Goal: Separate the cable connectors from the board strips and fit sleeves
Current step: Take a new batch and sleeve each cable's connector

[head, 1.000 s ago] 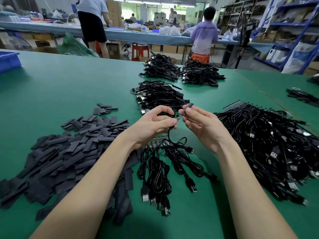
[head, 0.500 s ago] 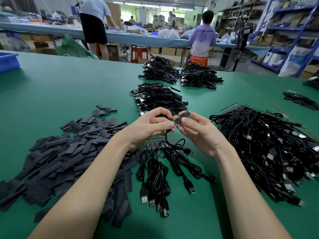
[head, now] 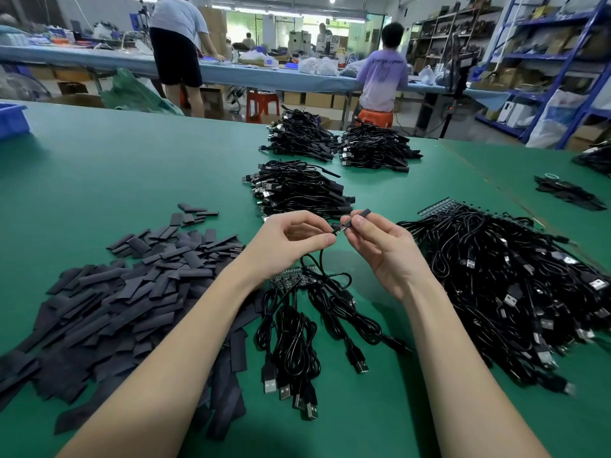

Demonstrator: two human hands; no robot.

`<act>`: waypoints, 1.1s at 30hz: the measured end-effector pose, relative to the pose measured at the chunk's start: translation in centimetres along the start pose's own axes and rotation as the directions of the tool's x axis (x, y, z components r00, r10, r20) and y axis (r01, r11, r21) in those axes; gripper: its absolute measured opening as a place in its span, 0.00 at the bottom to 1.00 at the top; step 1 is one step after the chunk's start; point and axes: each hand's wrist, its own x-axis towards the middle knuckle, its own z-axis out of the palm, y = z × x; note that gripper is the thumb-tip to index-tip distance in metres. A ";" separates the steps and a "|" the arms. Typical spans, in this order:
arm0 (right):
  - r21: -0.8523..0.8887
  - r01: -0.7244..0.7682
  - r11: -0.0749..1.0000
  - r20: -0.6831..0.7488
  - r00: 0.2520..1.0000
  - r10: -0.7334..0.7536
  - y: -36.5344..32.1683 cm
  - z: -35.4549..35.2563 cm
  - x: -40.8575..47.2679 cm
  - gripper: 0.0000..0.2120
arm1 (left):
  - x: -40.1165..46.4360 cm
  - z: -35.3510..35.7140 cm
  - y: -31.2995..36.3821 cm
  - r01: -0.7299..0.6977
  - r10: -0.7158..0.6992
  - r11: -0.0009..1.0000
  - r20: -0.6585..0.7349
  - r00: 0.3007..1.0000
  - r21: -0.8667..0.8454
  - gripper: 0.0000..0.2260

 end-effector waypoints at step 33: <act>0.048 -0.002 0.999 -0.034 0.999 0.003 0.6 0.9 -0.3 0.09 | -0.2 0.7 0.0 -0.145 0.168 0.975 -0.127 0.978 0.171 0.02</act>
